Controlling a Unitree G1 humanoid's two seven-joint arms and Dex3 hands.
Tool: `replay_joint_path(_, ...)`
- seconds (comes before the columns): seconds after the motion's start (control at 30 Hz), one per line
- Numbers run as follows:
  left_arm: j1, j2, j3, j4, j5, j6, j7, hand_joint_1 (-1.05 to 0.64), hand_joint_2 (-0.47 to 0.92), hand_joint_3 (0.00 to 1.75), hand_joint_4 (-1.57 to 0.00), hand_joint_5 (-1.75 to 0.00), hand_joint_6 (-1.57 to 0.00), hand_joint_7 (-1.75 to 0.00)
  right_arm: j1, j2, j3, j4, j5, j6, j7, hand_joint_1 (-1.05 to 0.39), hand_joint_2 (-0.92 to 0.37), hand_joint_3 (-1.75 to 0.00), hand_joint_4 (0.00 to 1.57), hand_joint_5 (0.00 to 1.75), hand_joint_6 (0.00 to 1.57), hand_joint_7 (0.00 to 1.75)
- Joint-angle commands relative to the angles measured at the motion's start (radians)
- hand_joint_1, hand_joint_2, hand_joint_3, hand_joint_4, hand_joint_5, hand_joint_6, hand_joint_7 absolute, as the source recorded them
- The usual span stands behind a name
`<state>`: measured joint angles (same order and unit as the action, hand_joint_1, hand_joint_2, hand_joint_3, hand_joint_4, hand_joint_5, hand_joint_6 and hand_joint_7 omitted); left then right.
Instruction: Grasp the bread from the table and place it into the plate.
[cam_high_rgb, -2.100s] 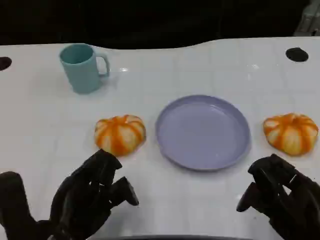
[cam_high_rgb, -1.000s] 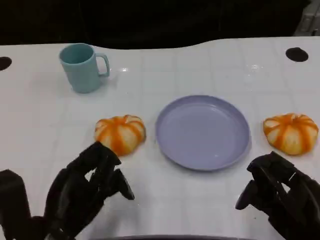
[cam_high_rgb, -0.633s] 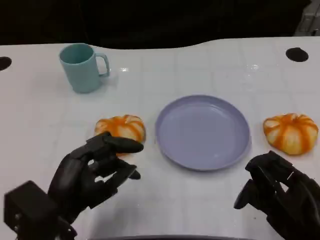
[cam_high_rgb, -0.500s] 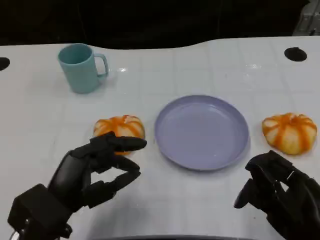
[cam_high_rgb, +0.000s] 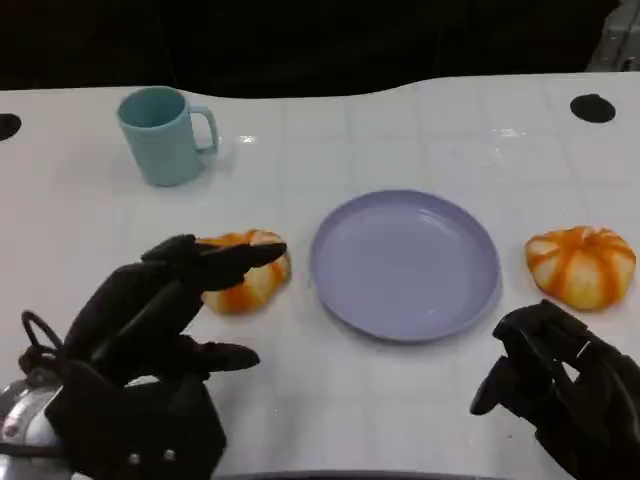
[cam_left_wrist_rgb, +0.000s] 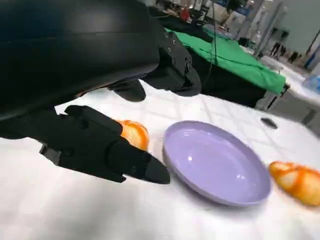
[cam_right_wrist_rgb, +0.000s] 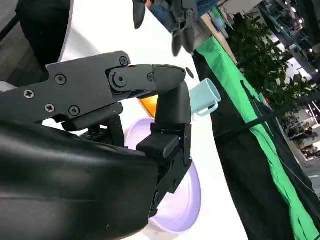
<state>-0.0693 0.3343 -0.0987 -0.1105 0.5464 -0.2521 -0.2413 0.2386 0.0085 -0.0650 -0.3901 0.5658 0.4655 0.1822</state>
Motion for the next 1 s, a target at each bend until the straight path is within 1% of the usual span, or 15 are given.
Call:
replay_joint_path(0.03,-0.020,0.035,-0.017,-0.026,0.043,0.028,0.013,-0.22,0.74,0.00,0.00,-0.47,-0.32,0.00,-0.006,-0.009,-0.008,0.000,0.003,0.004,-0.004,-0.50,-0.92,-0.27,0.57,1.74,0.52,1.43)
replay_joint_path(0.07,-0.020,0.036,-0.019,-0.028,0.043,0.031,0.014,-0.22,0.74,0.00,0.00,-0.47,-0.32,0.00,-0.006,-0.009,-0.008,0.000,0.003,0.005,-0.004,-0.50,-0.92,-0.27,0.57,1.74,0.52,1.43)
replay_joint_path(0.1,-0.040,0.045,-0.044,-0.039,0.115,0.058,0.011,-0.22,0.74,0.00,0.00,-0.47,-0.32,0.00,-0.007,-0.009,-0.009,0.003,0.003,0.002,-0.001,-0.50,-0.92,-0.27,0.57,1.74,0.52,1.43)
replay_joint_path(0.13,-0.054,0.052,-0.063,-0.047,0.171,0.080,0.008,-0.22,0.71,0.01,0.00,-0.38,-0.28,0.00,-0.009,-0.010,-0.009,0.006,0.003,0.000,0.001,-0.50,-0.92,-0.27,0.57,1.74,0.52,1.43)
replay_joint_path(0.2,-0.088,0.059,-0.105,-0.048,0.273,0.125,0.001,-0.23,0.69,0.01,0.00,-0.31,-0.25,-0.01,-0.009,-0.008,-0.009,0.007,0.002,-0.001,0.000,-0.50,-0.92,-0.26,0.57,1.74,0.52,1.43)
replay_joint_path(0.27,-0.109,0.055,-0.131,-0.037,0.319,0.161,-0.008,-0.25,0.69,0.01,0.00,-0.25,-0.23,0.00,-0.009,-0.007,-0.011,0.006,0.006,0.002,-0.002,-0.50,-0.92,-0.25,0.57,1.75,0.52,1.44)
replay_joint_path(0.37,-0.133,0.049,-0.156,-0.021,0.341,0.202,-0.018,-0.25,0.70,0.01,0.00,-0.23,-0.23,0.00,-0.009,-0.009,-0.011,0.007,0.008,0.001,-0.001,-0.50,-0.92,-0.26,0.57,1.75,0.52,1.44)
replay_joint_path(0.43,-0.164,0.038,-0.177,0.006,0.355,0.238,-0.031,-0.22,0.72,0.01,0.00,-0.23,-0.23,0.00,-0.009,-0.011,-0.010,0.007,0.007,0.001,0.001,-0.50,-0.92,-0.26,0.57,1.75,0.52,1.44)
replay_joint_path(0.53,-0.177,0.040,-0.192,0.014,0.355,0.261,-0.032,-0.21,0.72,0.01,0.00,-0.24,-0.23,0.00,-0.009,-0.012,-0.010,0.007,0.007,0.000,0.001,-0.51,-0.92,-0.26,0.57,1.75,0.53,1.45)
replay_joint_path(0.67,-0.283,-0.020,-0.248,0.154,0.383,0.349,-0.039,-0.22,0.72,0.01,0.00,-0.21,-0.23,0.00,-0.009,-0.010,-0.012,0.005,0.011,0.007,-0.005,-0.50,-0.92,-0.26,0.57,1.75,0.52,1.45)
replay_joint_path(0.77,-0.305,-0.028,-0.264,0.182,0.382,0.375,-0.035,-0.22,0.72,0.00,0.00,-0.20,-0.23,0.00,-0.009,-0.011,-0.012,0.007,0.011,0.005,-0.003,-0.50,-0.92,-0.26,0.57,1.75,0.53,1.45)
replay_joint_path(0.87,-0.375,-0.064,-0.294,0.299,0.389,0.424,-0.030,-0.25,0.72,0.00,0.00,-0.19,-0.21,0.00,-0.007,-0.012,-0.008,0.003,0.004,0.002,-0.004,-0.50,-0.92,-0.26,0.57,1.75,0.52,1.45)
replay_joint_path(0.97,-0.392,-0.065,-0.308,0.323,0.381,0.438,-0.021,-0.26,0.72,0.00,0.00,-0.18,-0.21,0.00,-0.006,-0.013,-0.008,0.003,0.004,0.001,-0.004,-0.50,-0.92,-0.26,0.57,1.75,0.52,1.45)
replay_joint_path(1.0,-0.435,-0.076,-0.322,0.412,0.380,0.435,-0.011,-0.26,0.72,0.00,0.00,-0.19,-0.21,0.00,-0.004,-0.013,-0.008,0.003,0.005,0.000,-0.002,-0.50,-0.92,-0.26,0.57,1.74,0.52,1.45)
